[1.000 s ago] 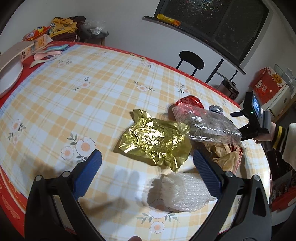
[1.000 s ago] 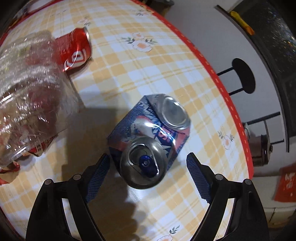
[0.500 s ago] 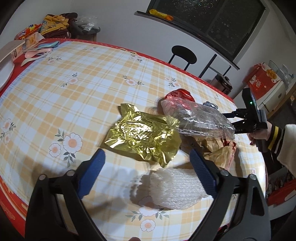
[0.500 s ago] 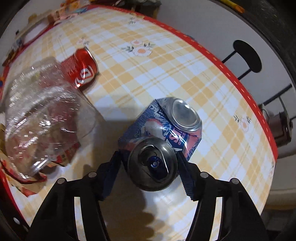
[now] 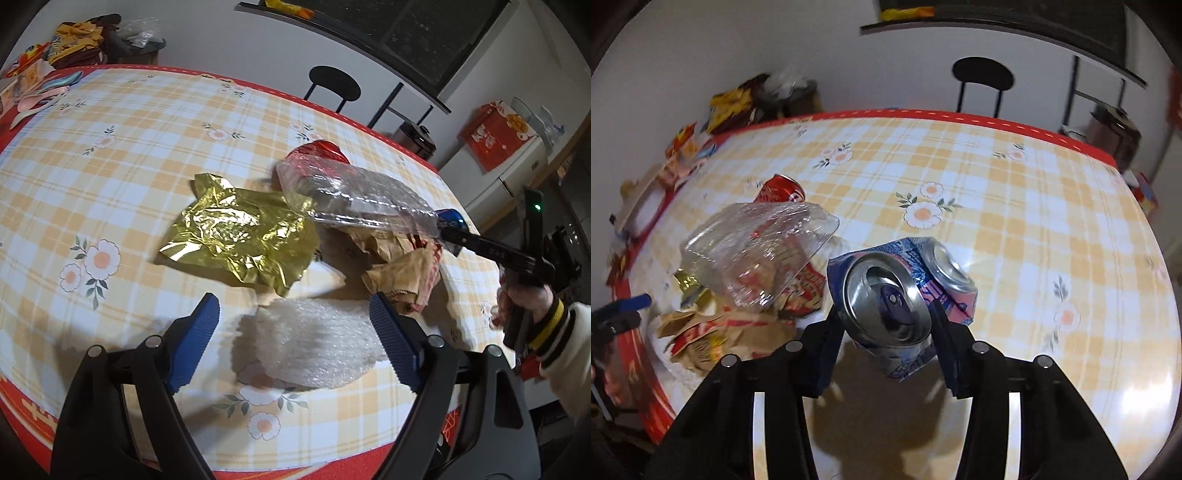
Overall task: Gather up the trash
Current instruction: 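Grasp the crushed blue can with the right tool and lift it, then grasp the white bubble wrap with the left tool while the right tool holds the can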
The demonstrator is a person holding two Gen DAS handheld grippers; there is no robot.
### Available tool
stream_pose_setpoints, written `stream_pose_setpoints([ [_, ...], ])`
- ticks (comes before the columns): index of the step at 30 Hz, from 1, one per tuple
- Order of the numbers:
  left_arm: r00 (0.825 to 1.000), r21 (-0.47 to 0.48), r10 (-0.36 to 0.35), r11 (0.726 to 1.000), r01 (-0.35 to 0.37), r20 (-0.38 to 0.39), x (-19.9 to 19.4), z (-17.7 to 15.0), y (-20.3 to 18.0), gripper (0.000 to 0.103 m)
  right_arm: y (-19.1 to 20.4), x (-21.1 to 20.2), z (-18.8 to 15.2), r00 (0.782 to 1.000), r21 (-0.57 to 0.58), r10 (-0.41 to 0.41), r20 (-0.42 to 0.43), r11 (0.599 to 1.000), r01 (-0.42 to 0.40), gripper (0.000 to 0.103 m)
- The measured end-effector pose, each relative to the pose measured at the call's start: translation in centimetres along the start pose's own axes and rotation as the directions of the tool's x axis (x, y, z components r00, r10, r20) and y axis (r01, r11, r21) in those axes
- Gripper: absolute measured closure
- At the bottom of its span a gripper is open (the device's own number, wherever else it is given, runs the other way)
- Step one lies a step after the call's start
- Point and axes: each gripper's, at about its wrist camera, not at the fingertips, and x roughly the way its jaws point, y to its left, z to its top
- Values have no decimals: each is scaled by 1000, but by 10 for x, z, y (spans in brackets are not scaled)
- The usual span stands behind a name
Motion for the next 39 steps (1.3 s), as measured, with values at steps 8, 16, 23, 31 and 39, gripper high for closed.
stream_pose_setpoints([
  [8, 999, 74, -36, 997, 37, -14, -5, -6, -10, 21, 5, -54, -35, 994, 139, -35, 99, 990, 21, 74],
  [16, 995, 131, -56, 989, 66, -78, 1, -24, -19, 22, 15, -90, -59, 988, 158, -63, 143, 987, 41, 74],
  [23, 995, 37, -53, 998, 57, -84, 13, -15, -9, 34, 17, -96, -75, 988, 179, -75, 136, 983, 50, 74],
  [31, 983, -124, -111, 988, 93, -148, 40, -16, 15, 42, 20, -112, -78, 984, 180, -93, 153, 982, 65, 74],
  [39, 984, -101, -129, 988, 117, -126, 22, -25, 15, 75, 29, -118, -78, 982, 184, -78, 174, 982, 45, 74],
])
